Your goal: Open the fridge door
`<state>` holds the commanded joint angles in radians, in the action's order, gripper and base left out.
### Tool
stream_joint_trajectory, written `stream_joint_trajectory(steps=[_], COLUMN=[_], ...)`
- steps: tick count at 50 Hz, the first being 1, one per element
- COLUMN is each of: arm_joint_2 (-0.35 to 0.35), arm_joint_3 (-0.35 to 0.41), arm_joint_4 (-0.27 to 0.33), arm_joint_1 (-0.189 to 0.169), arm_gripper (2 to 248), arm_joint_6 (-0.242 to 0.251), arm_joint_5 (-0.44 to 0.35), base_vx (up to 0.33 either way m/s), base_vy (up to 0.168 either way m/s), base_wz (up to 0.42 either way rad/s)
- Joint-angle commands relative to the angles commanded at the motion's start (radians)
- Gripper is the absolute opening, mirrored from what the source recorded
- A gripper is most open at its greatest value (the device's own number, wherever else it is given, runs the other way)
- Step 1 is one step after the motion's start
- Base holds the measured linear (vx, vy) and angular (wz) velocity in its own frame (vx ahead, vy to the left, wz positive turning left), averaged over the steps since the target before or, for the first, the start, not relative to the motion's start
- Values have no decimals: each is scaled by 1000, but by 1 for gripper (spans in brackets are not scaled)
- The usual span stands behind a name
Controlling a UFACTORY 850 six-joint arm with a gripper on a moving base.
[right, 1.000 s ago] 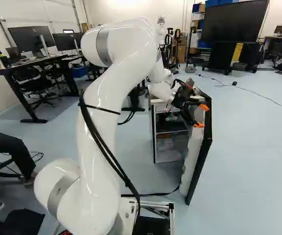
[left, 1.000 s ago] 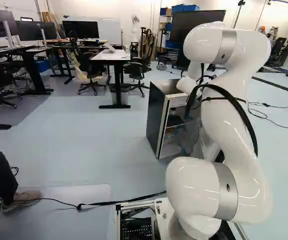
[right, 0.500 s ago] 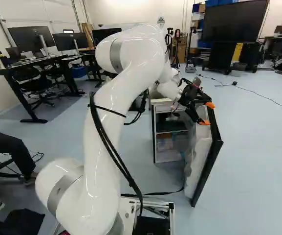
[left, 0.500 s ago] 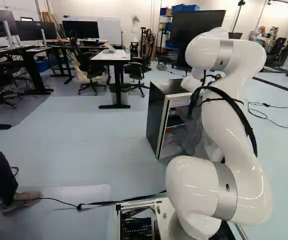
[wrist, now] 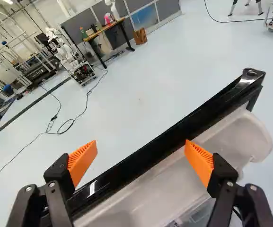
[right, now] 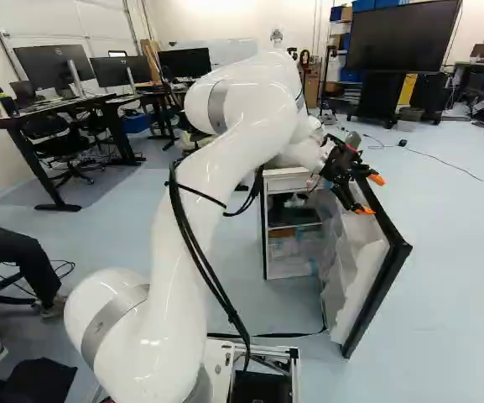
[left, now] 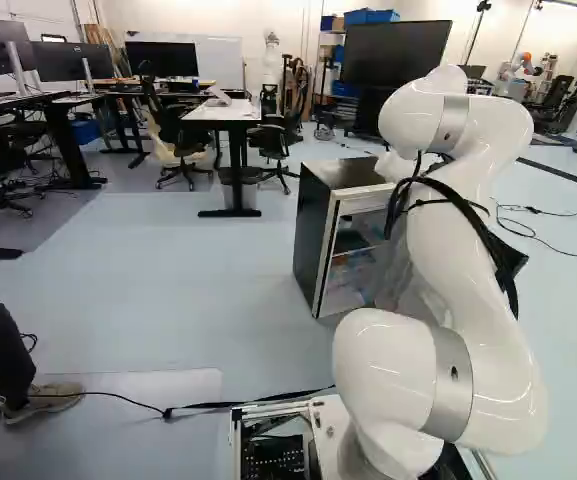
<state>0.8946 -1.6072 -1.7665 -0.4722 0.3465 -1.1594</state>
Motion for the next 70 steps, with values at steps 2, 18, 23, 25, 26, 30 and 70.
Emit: stream_joint_trajectory(steps=[2, 18, 23, 25, 26, 30, 70], arm_joint_2=[7, 61, 79, 87, 90, 105, 180], arm_joint_3=[-11, -106, -137, -150, -156, -182, -312], arm_joint_4=[0, 0, 0, 0, 0, 0, 7], arm_joint_1=[-5, -45, -57, -62, -64, -74, -128], arm_gripper=[247, 247, 247, 247, 247, 247, 247], arm_joint_6=[0, 0, 0, 0, 0, 0, 0], arm_joint_5=[0, 0, 0, 0, 0, 0, 0], base_vx=[0, 0, 0, 0, 0, 0, 0], base_vy=[0, 0, 0, 0, 0, 0, 0], base_wz=[0, 0, 0, 0, 0, 0, 0])
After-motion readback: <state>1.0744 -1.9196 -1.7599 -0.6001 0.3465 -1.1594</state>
